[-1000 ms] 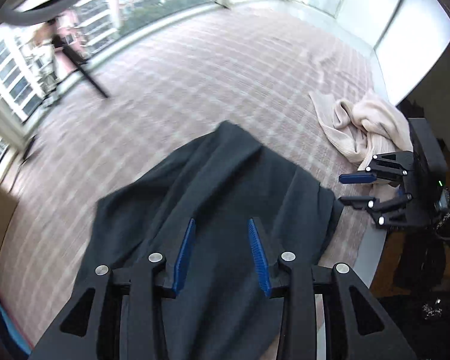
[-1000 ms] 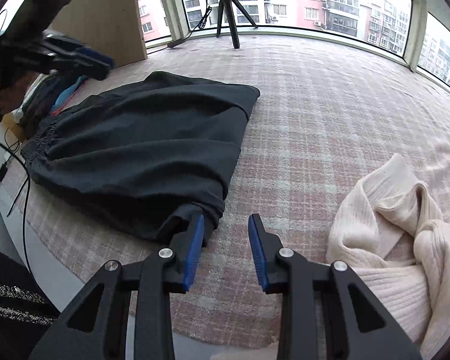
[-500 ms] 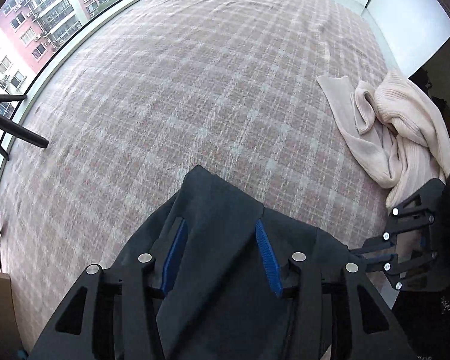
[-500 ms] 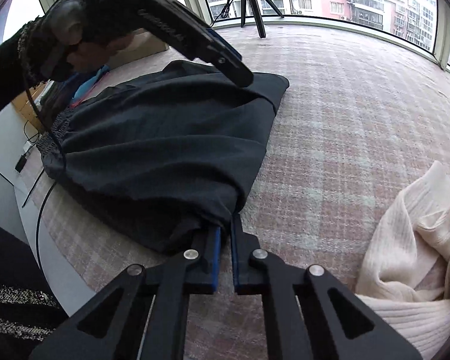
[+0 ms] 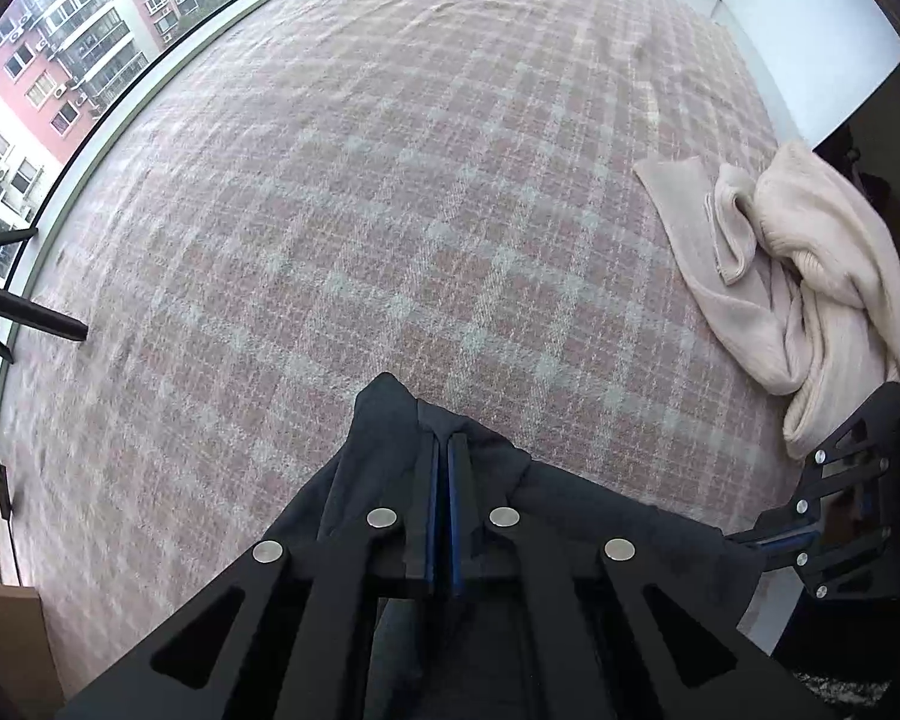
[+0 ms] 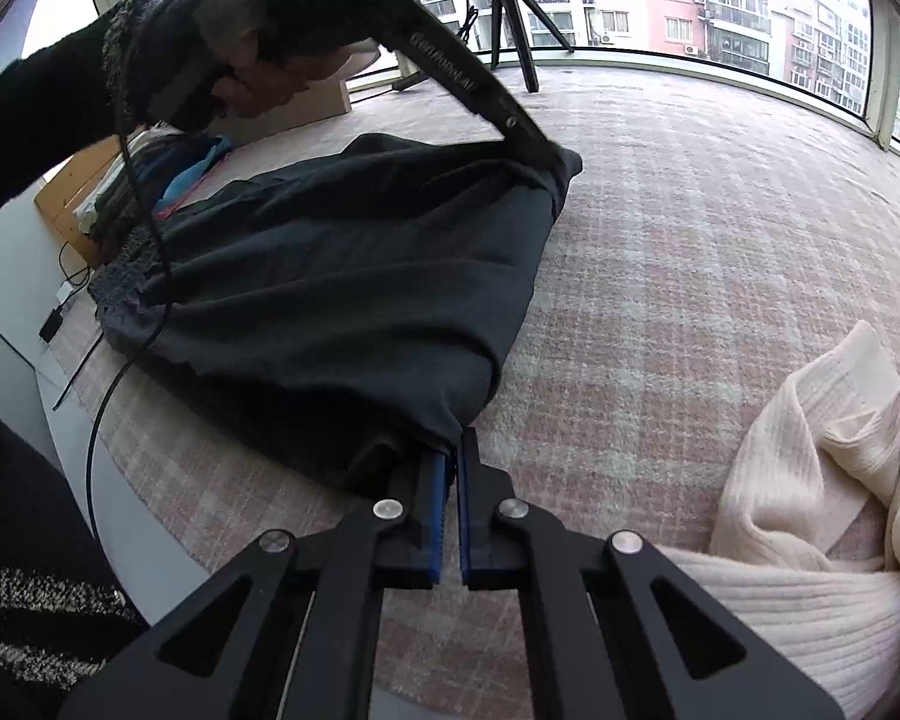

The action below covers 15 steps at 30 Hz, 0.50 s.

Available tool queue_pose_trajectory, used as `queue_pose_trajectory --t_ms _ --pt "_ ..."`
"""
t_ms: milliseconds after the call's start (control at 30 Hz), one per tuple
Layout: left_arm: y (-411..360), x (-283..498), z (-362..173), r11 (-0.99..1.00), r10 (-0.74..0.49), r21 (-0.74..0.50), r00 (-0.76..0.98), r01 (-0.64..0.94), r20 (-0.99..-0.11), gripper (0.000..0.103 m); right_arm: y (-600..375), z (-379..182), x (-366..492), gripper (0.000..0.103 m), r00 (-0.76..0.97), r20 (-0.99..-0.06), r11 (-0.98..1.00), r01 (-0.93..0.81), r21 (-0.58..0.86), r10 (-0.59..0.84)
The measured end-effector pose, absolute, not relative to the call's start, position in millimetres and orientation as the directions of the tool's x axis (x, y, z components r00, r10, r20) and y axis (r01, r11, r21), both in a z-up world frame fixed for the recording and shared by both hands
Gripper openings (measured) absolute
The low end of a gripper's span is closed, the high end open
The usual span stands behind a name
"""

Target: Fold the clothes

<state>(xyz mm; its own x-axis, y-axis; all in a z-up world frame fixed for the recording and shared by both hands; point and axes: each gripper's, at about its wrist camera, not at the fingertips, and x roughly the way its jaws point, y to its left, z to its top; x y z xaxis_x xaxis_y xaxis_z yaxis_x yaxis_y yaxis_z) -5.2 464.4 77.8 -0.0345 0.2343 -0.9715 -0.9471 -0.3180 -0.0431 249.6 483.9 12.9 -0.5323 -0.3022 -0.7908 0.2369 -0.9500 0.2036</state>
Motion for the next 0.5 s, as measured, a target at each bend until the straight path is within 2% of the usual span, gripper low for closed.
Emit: queue_pose_trajectory --t_ms 300,400,467,500 --pt "455 -12 78 -0.326 0.215 0.003 -0.078 -0.945 -0.973 0.000 497 11 262 0.002 -0.483 -0.783 -0.917 0.279 0.286 -0.392" --pt "452 -10 79 -0.330 0.224 -0.023 -0.055 -0.944 -0.973 0.000 502 16 262 0.004 -0.513 -0.771 -0.925 0.255 0.283 -0.378" --pt "450 -10 79 -0.323 0.222 -0.020 -0.055 -0.946 -0.974 0.000 502 17 260 0.012 -0.523 -0.766 -0.926 0.258 0.276 -0.373" --pt "449 -9 80 -0.324 0.223 -0.021 -0.055 -0.946 -0.973 0.000 501 17 257 0.020 -0.521 -0.767 -0.925 0.264 0.272 -0.374"
